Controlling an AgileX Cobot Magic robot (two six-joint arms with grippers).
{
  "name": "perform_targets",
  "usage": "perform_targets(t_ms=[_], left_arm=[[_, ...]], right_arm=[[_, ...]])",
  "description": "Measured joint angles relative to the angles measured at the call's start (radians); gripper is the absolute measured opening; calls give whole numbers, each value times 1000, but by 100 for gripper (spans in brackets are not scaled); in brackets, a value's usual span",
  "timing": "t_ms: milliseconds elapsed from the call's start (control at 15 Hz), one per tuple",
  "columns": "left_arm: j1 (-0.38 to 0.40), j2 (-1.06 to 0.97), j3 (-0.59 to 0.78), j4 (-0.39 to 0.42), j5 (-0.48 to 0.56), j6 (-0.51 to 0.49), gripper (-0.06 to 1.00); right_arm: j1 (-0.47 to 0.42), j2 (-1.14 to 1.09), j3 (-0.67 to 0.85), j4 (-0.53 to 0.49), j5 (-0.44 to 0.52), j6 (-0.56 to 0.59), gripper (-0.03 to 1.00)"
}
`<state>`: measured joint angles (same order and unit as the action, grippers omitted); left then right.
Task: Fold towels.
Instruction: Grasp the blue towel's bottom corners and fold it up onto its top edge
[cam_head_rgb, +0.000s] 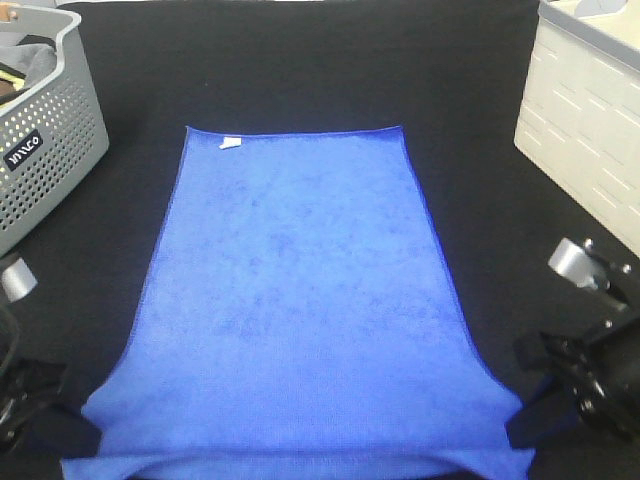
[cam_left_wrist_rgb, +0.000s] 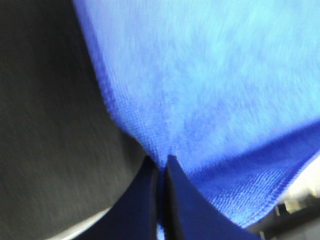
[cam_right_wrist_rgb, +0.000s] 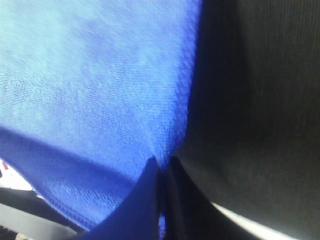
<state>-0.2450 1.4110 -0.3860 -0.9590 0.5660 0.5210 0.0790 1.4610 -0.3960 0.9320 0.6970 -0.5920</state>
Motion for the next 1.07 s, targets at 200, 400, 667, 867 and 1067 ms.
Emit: perform_targets(t_ms=[200,400,667,867,1067], left_arm=[[0,0,-58,-3,-100,12,0],[0,45,-214,16,-158,16,0],[0,227,-428,63,-178,19,0],[0,381,-626,95,-178,19,0],[7,553,-859,106,-177,19,0]], right_arm=[[0,9,-134,-2,-1,0,0],[0,122,-364,-5,8,0,0],[0,289,-625,-22,36,1,0],[0,428,-844,-67,55,46,0],[0,607,-1130,-147,55,119,0]])
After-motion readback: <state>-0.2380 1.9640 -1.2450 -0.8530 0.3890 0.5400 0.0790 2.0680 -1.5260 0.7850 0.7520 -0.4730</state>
